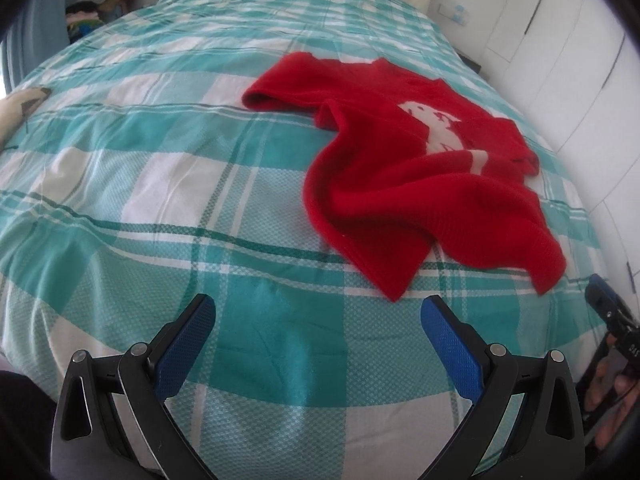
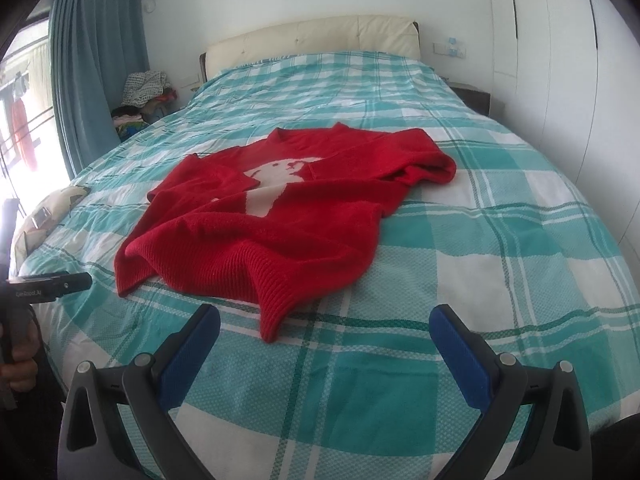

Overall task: Fold small clothes
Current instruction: 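Grasp the sweater hem with the left tool while the right tool grasps the hem too, then pull the hem with both tools away from the collar to straighten the sweater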

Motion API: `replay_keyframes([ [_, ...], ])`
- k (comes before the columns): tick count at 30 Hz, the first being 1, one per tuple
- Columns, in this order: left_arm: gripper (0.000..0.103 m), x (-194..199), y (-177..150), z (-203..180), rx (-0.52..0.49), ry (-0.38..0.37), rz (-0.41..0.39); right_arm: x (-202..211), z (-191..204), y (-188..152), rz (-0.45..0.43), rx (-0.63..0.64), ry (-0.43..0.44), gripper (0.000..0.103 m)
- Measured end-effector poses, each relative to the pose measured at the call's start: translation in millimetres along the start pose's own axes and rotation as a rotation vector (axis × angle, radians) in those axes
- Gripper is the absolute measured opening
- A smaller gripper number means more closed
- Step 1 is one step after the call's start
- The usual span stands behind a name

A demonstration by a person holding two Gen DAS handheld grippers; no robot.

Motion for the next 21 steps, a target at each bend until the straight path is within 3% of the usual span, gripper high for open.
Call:
replay_keyframes([
  [3,0.101,-16.2,3.0,-15.5,-0.01,-0.043,0.039,-10.9,-1.2,-6.6,0.054,-0.021,0.008,0.103],
  [5,0.093,-24.7,9.4,-24.9,-0.026,-0.053,0.051,-21.8,-0.8,-10.1,0.1,-0.032,0.015,0.103],
  [7,0.066,-31.1,14.8,-33.2,-0.042,-0.072,0.066,-32.5,4.1,-10.6,0.139,-0.065,0.085,0.099],
  [9,0.057,-38.0,19.3,-38.1,-0.037,-0.087,0.073,-42.0,9.9,-8.0,0.163,-0.091,0.14,0.091],
  [11,0.038,-43.8,22.4,-39.7,-0.03,-0.079,0.071,-55.5,18.1,-6.7,0.195,-0.091,0.167,0.086],
  [12,0.011,-44.7,23.3,-38.4,-0.031,-0.066,0.069,-63.5,22.4,-7.6,0.221,-0.088,0.181,0.072],
  [13,0.006,-44.5,23.5,-36.1,-0.031,-0.063,0.071,-69.1,24.6,-8.5,0.243,-0.086,0.183,0.049],
  [14,0.005,-39.6,22.8,-33.6,-0.019,-0.081,0.073,-70.0,23.4,-7.0,0.241,-0.089,0.172,0.035],
  [15,0.004,-32.1,21.5,-29.6,-0.005,-0.105,0.075,-66.2,20.8,-4.1,0.229,-0.099,0.17,0.007],
  [18,0.004,1.1,11.6,-17.9,0.002,-0.188,0.096,-34.7,13.1,0.6,0.211,-0.128,0.223,0.005],
  [21,0.004,20.9,-2.3,-9.8,-0.036,-0.228,0.143,-0.9,4.9,-6.0,0.257,-0.174,0.305,0.005],
])
Point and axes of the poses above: each gripper's, at about its wrist camera, not at the fingertips, and x roughly against the way its jaws point, z to its left, y to its top, the point moved 9 cm from there along -x, roughly the way its jaws point, and after that the axes turned 5 degrees about z, right-handed, at the moved point
